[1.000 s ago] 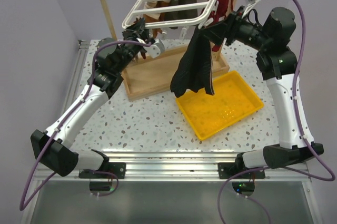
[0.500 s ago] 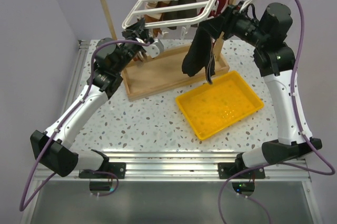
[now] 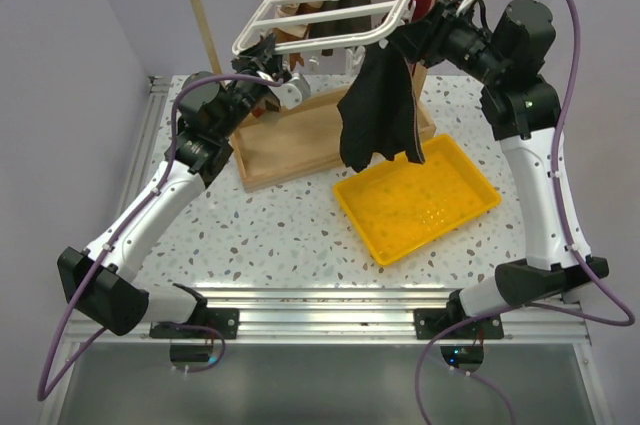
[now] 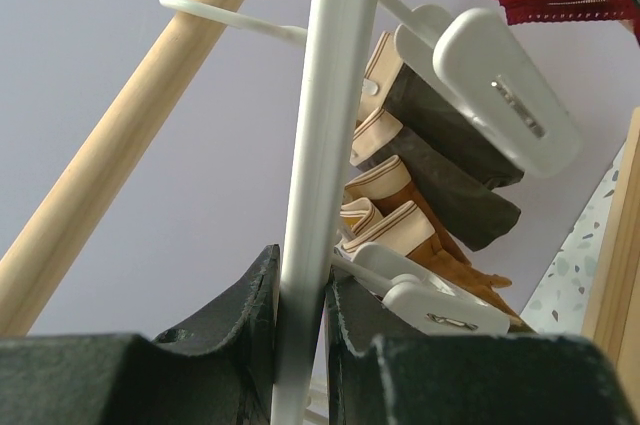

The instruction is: Remove the underwear clipped to the hanger

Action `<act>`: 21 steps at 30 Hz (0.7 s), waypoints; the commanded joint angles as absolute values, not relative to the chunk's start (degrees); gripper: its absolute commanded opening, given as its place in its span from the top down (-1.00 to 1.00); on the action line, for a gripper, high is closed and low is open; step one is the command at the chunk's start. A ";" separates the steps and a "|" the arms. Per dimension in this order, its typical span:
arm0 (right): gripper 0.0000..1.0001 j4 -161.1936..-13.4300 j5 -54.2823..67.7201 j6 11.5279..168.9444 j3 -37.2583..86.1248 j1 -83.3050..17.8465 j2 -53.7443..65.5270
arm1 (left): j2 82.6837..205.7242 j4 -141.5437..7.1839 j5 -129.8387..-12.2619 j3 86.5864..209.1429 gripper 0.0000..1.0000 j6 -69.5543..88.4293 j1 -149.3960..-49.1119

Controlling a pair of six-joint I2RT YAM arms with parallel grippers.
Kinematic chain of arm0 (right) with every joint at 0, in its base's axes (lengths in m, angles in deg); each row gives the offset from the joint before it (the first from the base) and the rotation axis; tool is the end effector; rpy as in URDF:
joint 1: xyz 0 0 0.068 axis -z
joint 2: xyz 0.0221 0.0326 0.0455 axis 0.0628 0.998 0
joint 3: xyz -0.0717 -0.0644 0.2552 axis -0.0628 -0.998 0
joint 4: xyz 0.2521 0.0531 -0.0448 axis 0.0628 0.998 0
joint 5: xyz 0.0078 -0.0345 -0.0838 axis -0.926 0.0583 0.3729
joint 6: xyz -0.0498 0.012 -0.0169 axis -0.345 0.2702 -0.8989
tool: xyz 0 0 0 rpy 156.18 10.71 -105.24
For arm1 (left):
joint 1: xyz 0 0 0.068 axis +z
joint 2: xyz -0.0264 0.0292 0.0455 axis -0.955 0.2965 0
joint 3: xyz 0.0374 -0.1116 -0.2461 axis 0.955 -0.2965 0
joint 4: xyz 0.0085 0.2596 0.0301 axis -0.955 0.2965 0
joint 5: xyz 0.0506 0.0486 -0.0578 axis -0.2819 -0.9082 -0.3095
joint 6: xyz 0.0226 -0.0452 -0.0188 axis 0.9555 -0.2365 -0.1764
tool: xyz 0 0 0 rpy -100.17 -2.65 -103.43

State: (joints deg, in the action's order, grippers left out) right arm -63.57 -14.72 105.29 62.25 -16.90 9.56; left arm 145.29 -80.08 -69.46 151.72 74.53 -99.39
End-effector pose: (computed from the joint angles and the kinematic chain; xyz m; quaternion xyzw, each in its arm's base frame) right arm 0.2751 0.0829 0.5547 -0.1345 0.6698 0.3772 0.6253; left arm 0.2739 -0.1442 0.4555 0.4445 0.4229 0.1320 0.7786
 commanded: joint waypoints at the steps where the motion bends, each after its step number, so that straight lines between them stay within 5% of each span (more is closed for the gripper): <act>1: 0.45 -64.53 -12.71 105.04 64.20 -16.96 10.15 | 144.12 -83.27 -72.72 151.19 0.82 67.25 -97.89; 4: 0.72 -64.70 -13.15 105.04 63.85 -16.96 10.07 | 144.21 -83.27 -72.63 151.11 0.82 67.34 -97.89; 8: 0.76 -65.05 -13.24 104.69 63.15 -16.96 9.71 | 144.21 -83.36 -72.54 150.93 0.82 67.16 -97.89; 10: 1.00 -65.32 -13.15 104.34 62.36 -16.96 9.01 | 144.21 -83.45 -72.63 150.93 0.82 66.98 -97.80; 14: 1.00 -64.97 -12.89 103.64 62.44 -16.87 8.83 | 144.21 -83.45 -72.46 150.93 0.82 66.98 -97.80; 15: 0.94 -64.79 -12.63 103.64 62.44 -16.87 8.75 | 144.12 -83.45 -72.46 150.93 0.82 66.90 -97.89; 18: 0.24 -64.18 -11.31 103.72 62.18 -17.05 8.57 | 144.03 -83.36 -72.37 150.93 0.82 66.90 -97.89; 21: -0.10 -64.35 -10.95 103.90 62.09 -16.87 8.57 | 144.03 -83.27 -72.37 150.84 0.82 66.81 -97.80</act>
